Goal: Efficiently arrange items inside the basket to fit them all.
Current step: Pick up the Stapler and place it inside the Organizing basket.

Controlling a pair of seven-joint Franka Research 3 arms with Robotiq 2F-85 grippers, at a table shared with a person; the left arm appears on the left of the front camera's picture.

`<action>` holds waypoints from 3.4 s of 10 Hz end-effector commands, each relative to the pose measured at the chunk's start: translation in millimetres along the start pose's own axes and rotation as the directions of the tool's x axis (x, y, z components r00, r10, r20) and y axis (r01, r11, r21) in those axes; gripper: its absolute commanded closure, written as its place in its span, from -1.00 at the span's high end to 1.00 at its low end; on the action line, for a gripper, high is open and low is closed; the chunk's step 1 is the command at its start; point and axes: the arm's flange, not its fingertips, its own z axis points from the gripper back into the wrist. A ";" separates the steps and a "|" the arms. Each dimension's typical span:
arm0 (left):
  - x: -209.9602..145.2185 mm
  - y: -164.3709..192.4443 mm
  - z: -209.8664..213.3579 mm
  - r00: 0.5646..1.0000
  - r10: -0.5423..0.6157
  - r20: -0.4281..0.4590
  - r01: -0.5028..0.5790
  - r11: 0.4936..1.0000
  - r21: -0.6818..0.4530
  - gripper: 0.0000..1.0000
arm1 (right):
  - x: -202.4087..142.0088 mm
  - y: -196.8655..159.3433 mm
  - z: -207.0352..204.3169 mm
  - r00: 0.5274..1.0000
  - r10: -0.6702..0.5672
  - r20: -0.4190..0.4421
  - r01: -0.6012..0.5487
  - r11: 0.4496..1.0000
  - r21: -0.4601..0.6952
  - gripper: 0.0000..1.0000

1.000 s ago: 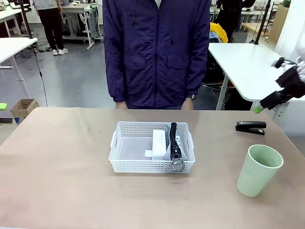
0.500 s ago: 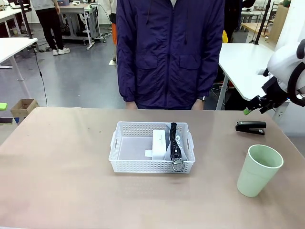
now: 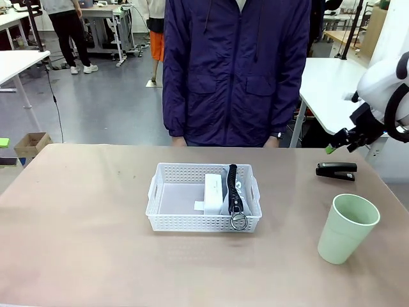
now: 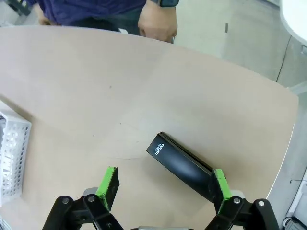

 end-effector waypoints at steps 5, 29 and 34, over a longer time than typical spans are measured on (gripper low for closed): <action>-2.0 -1.9 -0.5 1.000 -0.008 0.002 0.008 1.000 0.002 0.47 | 6.9 -13.0 -15.0 0.681 0.702 -0.206 -0.703 0.707 0.085 1.00; -2.0 -1.9 -0.5 1.000 -0.008 0.002 0.008 1.000 0.002 0.47 | 24.0 -15.1 -81.8 0.423 0.827 -0.371 -0.835 0.514 0.195 -1.00; -2.0 -1.9 -0.5 1.000 -0.008 0.002 0.008 1.000 0.002 0.47 | 23.7 -16.2 -83.0 0.428 0.819 -0.382 -0.825 0.527 0.205 -1.00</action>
